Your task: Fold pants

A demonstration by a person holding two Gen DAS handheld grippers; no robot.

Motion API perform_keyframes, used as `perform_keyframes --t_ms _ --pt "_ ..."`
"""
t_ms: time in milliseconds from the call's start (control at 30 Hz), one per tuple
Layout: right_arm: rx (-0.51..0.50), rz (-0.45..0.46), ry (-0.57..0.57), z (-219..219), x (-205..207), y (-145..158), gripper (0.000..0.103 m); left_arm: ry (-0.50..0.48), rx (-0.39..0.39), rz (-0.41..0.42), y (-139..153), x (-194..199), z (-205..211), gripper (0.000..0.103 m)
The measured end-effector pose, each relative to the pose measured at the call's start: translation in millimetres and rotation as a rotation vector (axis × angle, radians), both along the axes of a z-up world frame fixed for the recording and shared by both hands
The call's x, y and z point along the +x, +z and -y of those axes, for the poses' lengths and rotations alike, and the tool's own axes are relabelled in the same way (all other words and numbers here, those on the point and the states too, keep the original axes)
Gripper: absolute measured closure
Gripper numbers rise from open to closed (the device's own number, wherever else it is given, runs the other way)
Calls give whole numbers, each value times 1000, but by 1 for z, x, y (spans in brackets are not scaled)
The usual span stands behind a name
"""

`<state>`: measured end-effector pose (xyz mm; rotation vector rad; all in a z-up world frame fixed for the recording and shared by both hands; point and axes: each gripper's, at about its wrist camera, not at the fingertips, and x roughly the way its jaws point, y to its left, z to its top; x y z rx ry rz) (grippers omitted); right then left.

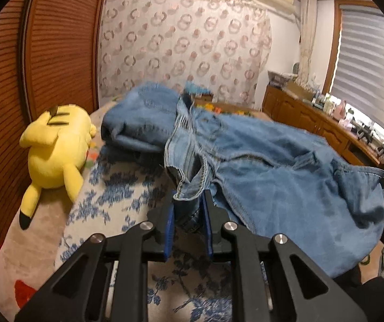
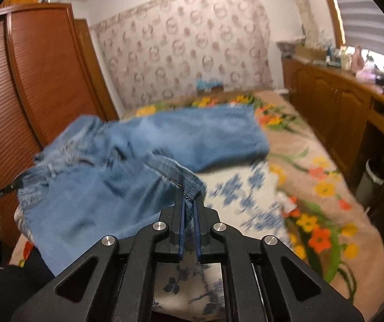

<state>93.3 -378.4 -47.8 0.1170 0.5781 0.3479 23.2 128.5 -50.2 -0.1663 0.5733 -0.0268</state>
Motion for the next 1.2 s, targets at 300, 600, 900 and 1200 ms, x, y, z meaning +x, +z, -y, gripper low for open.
perform_keyframes --t_ms 300,600,900,1200 --pt "15 192 -114 43 -19 75 100 5 -7 131 51 -7 -2 90" --pt "4 307 -138 54 -27 120 100 27 -4 265 94 -34 -7 92" --pt "-43 271 -134 43 -14 104 100 12 -2 192 71 -18 -6 92" --pt "-77 183 -145 40 9 67 100 10 11 148 59 -3 -2 92"
